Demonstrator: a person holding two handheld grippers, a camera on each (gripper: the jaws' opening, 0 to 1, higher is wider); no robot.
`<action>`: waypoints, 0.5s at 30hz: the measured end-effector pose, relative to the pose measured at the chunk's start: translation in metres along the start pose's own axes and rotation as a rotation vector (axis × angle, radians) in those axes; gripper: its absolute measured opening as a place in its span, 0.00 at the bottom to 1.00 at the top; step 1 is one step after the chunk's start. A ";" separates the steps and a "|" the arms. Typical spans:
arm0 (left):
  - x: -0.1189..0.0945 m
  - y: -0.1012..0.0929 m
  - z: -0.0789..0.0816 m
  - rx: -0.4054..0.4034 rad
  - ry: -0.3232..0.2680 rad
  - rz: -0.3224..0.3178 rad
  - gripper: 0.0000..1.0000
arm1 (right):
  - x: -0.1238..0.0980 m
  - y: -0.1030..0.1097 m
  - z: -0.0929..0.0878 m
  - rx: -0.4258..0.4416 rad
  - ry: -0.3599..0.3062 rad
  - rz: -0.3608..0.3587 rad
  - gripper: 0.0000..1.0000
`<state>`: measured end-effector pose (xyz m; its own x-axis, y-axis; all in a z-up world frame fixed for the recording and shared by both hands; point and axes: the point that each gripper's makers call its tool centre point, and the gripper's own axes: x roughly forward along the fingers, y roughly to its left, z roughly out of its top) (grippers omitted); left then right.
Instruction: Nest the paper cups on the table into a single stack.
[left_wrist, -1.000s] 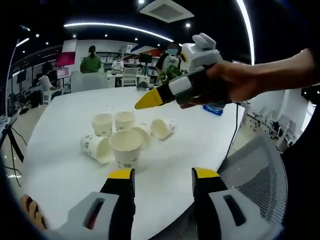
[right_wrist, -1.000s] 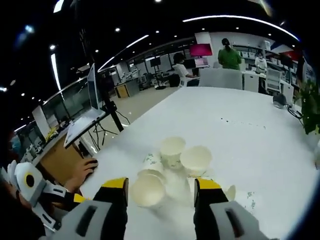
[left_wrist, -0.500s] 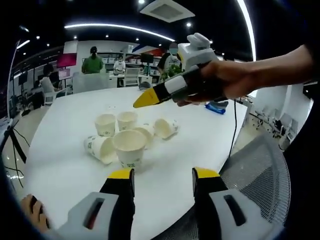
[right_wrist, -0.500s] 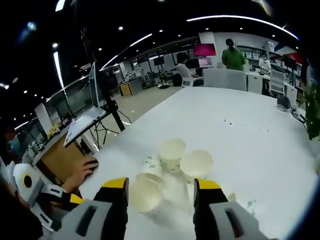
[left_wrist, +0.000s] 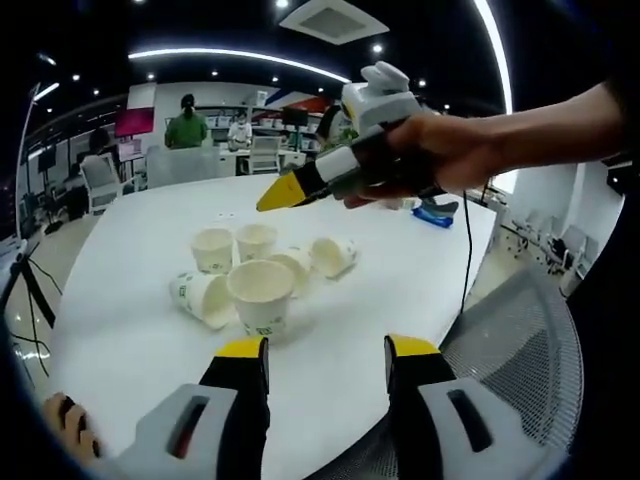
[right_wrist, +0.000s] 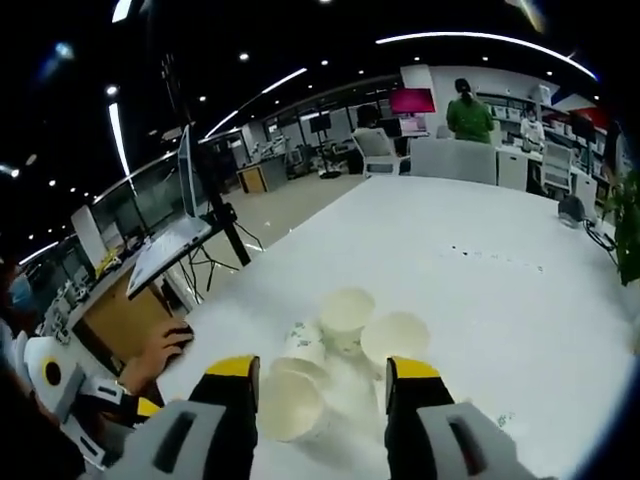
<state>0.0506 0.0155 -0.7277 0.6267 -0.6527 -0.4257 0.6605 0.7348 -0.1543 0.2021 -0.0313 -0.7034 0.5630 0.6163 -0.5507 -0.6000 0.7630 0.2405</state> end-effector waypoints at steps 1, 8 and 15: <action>0.000 0.000 0.000 0.000 0.002 0.000 0.45 | 0.001 -0.002 0.001 -0.001 -0.002 0.001 0.50; 0.002 0.002 -0.004 0.010 0.016 0.009 0.45 | 0.007 -0.003 0.001 0.005 0.005 0.007 0.49; 0.003 0.006 -0.004 0.012 0.018 0.030 0.45 | 0.014 -0.003 0.009 0.008 0.001 0.024 0.49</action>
<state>0.0542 0.0189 -0.7337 0.6385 -0.6272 -0.4461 0.6467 0.7515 -0.1310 0.2171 -0.0231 -0.7046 0.5479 0.6342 -0.5456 -0.6087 0.7496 0.2600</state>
